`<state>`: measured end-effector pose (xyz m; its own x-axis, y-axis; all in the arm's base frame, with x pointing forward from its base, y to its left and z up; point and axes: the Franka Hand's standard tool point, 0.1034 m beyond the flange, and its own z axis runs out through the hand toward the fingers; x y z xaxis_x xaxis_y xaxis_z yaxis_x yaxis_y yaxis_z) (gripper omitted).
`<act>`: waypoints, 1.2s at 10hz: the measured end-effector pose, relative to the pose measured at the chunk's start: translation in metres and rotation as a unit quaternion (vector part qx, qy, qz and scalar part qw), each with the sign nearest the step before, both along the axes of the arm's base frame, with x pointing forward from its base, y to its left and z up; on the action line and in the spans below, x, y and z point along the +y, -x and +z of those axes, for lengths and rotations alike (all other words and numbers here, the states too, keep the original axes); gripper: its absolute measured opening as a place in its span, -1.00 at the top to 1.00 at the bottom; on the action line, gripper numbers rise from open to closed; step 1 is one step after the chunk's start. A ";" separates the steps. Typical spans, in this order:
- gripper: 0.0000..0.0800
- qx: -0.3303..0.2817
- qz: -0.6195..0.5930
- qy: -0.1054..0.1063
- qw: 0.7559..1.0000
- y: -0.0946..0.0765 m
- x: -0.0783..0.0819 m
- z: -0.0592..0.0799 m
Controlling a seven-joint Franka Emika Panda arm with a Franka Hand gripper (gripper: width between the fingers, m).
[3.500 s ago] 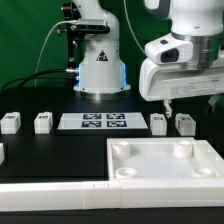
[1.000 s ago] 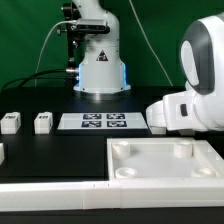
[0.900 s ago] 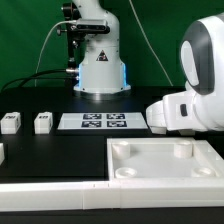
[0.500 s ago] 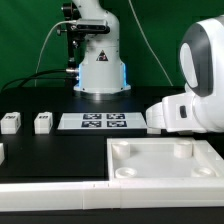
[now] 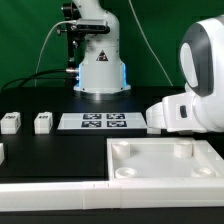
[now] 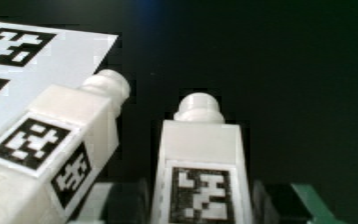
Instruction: Assemble one leg
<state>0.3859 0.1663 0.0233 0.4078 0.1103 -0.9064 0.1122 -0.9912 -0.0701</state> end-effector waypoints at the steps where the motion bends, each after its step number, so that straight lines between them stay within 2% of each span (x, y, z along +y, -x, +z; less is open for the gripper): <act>1: 0.28 -0.003 0.001 0.001 1.000 -0.001 -0.001 0.007; 4: 0.28 -0.021 0.007 0.007 1.000 -0.004 -0.005 0.047; 6: 0.27 -0.032 0.013 -0.003 0.999 -0.011 -0.009 0.072; 8: 0.27 -0.049 0.025 -0.008 0.998 -0.018 -0.010 0.089; 9: 0.27 -0.057 0.026 -0.012 0.998 -0.020 -0.010 0.092; 12: 0.27 -0.074 0.023 -0.014 0.997 -0.022 -0.008 0.088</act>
Offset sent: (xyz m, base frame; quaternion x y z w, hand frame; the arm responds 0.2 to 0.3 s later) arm -0.0090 -0.0134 0.0561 -0.0226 0.0046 0.0368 0.9991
